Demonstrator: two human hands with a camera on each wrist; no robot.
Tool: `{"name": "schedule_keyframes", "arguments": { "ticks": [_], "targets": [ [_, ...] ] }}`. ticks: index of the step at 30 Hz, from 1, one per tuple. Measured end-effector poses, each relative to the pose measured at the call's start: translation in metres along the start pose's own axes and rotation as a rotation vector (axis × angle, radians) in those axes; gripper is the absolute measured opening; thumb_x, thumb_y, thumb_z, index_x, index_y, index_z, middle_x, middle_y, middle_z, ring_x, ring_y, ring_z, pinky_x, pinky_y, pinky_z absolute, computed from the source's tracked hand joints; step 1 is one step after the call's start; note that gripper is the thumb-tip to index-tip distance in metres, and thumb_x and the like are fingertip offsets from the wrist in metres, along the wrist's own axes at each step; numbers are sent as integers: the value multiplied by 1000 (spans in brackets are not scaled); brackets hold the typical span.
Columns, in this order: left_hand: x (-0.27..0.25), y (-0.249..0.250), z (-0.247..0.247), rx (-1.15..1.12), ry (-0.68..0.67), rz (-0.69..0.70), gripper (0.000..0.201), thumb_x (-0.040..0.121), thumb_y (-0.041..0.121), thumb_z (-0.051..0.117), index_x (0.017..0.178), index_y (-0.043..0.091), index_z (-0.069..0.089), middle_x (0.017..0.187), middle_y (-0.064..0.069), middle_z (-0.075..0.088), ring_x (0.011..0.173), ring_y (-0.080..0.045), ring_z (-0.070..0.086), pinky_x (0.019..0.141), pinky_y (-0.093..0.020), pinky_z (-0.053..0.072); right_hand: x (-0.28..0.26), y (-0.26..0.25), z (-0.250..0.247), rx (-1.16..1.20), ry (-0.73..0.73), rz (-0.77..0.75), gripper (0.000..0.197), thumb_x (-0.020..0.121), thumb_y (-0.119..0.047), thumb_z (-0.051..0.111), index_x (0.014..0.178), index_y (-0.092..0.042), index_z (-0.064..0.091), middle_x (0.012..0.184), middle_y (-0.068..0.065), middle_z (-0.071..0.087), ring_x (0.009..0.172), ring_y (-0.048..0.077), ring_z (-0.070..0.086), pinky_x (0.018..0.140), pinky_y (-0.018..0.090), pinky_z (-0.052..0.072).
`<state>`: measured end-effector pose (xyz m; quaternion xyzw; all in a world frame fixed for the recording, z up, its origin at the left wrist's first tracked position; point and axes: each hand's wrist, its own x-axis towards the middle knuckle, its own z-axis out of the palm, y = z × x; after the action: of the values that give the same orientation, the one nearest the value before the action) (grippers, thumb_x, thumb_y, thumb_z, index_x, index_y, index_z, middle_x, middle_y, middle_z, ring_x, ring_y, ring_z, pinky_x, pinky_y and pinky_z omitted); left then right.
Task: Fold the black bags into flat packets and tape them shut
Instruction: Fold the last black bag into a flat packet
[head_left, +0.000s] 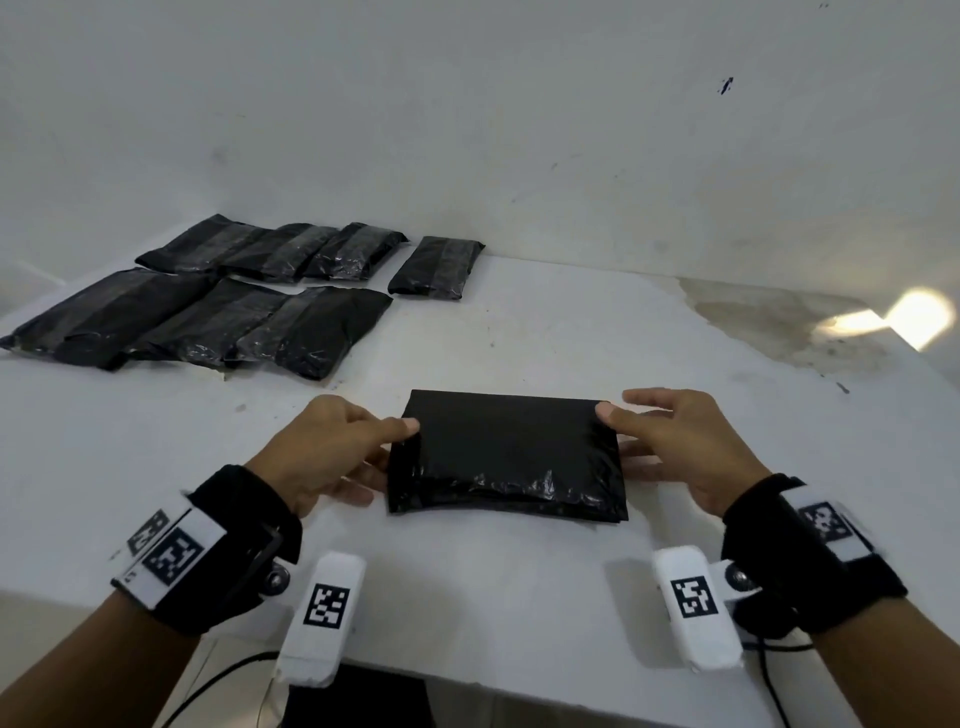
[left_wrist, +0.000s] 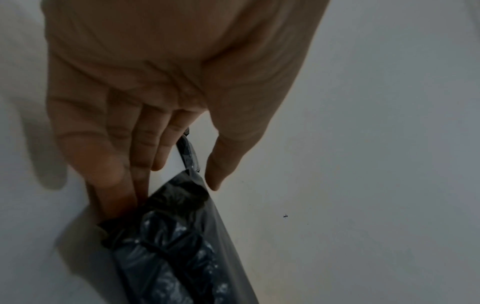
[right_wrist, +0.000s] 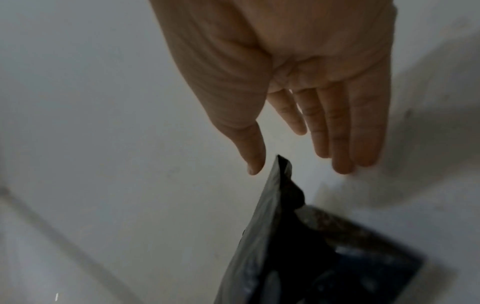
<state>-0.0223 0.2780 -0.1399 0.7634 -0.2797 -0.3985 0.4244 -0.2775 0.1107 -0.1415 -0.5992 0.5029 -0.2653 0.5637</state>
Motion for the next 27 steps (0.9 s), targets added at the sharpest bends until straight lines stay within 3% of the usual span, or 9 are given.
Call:
{"name": "schedule_keyframes", "arguments": {
  "ticks": [4,6,8,10,12,18,21,24,27],
  "targets": [
    [-4,-3,-4,25,-10,-4,42,79,31,80,108,7,63,81,-13,75,65,-23,71,54,-30,48,-26,-5,-12,-322,36,-5,56,73,-57,78,111,-22,56,76,8,75,64,22,73,51,28,50],
    [-5,-5,-6,34,-14,-4,44,75,23,84,110,9,60,81,-16,75,64,-23,68,53,-30,45,-38,-2,-11,-314,-35,26,51,74,-49,81,108,-22,54,70,8,74,59,22,71,50,27,49],
    [-7,-7,-6,19,-18,4,45,74,10,83,111,8,58,78,-18,74,63,-25,67,54,-32,46,-44,4,-8,-209,-90,38,48,77,-26,84,113,-18,53,70,12,74,57,21,69,49,28,50],
    [-9,-9,-6,-5,-21,23,44,74,-4,78,112,4,57,79,-23,73,64,-28,68,56,-34,50,-47,11,-4,-66,-98,42,50,77,-6,81,118,-13,53,70,15,73,57,22,66,50,29,53],
    [-9,-11,-7,-29,-6,40,42,76,-12,73,112,1,56,82,-29,71,65,-32,69,56,-35,53,-48,17,-3,35,-88,52,53,76,3,79,120,-10,53,68,17,71,56,25,65,50,31,54],
    [-7,-14,-8,-32,2,37,43,74,-12,73,111,1,57,81,-28,70,59,-25,67,51,-30,48,-48,22,-3,148,-63,72,51,78,8,75,122,-6,53,63,18,65,49,24,63,44,28,53],
    [-8,-11,-6,-20,-2,58,58,60,-3,83,112,4,57,84,-24,72,63,-26,66,56,-33,48,-47,22,-1,78,-61,57,49,78,-3,80,120,-9,56,67,16,67,53,24,64,49,30,54],
    [-11,-2,-4,122,191,232,48,72,9,85,112,13,59,95,-10,68,77,-20,64,66,-30,50,-50,14,-5,-132,55,-64,43,80,-25,81,116,-18,58,85,15,71,66,23,69,58,37,57],
    [-16,16,7,374,345,553,36,85,18,73,118,18,58,105,3,63,94,-11,61,75,-19,44,-56,0,-3,-603,230,-420,37,87,-37,69,119,-24,57,102,2,63,87,17,64,76,39,53]
  ]
}}
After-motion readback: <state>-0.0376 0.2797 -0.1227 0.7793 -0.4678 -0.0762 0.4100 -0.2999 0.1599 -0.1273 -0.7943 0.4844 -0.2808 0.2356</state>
